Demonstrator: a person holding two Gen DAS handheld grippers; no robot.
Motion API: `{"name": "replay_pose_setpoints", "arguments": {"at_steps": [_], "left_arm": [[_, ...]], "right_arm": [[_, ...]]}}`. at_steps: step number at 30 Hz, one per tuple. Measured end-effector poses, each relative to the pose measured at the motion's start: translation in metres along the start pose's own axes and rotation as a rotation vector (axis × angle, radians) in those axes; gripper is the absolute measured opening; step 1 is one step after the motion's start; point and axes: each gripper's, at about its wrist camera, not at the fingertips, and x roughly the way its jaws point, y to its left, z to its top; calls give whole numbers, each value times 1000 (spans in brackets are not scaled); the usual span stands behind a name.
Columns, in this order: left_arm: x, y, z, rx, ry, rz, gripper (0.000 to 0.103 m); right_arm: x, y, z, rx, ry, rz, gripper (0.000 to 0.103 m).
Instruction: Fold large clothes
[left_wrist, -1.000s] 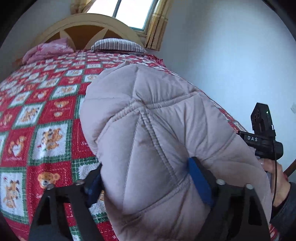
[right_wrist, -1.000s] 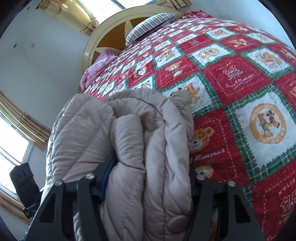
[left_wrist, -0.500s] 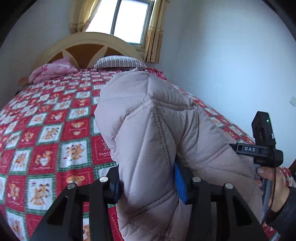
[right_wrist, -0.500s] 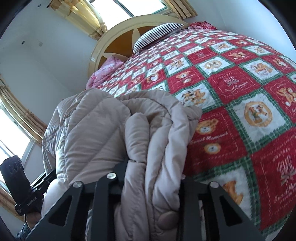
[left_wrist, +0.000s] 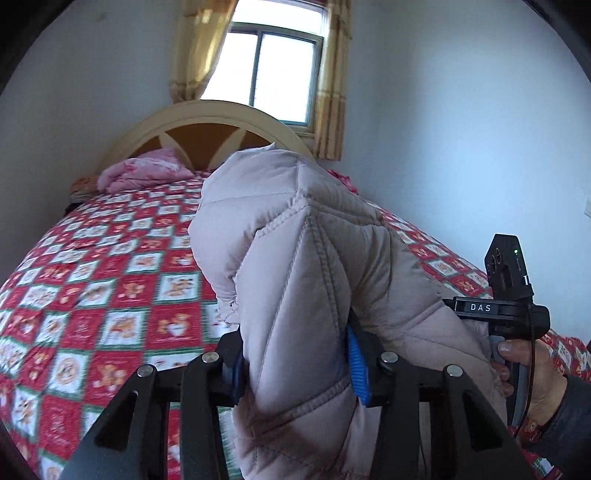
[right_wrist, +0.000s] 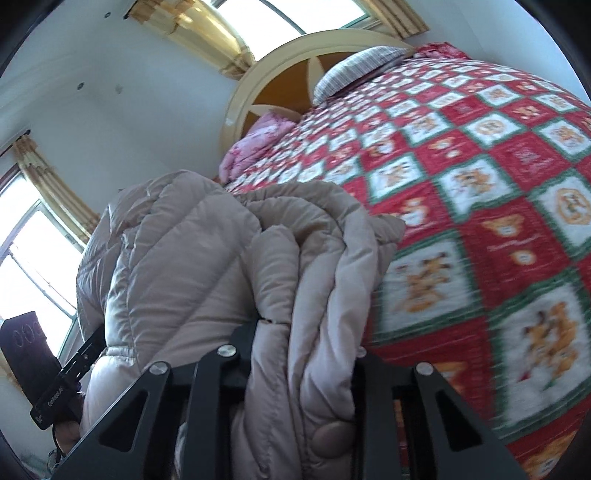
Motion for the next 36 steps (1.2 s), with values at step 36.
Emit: {"name": "replay_pose_setpoints", "arguments": {"at_steps": [36], "left_arm": [[-151, 229, -81, -251, -21, 347, 45]], "right_arm": [[213, 245, -80, -257, 313, 272, 27]]}}
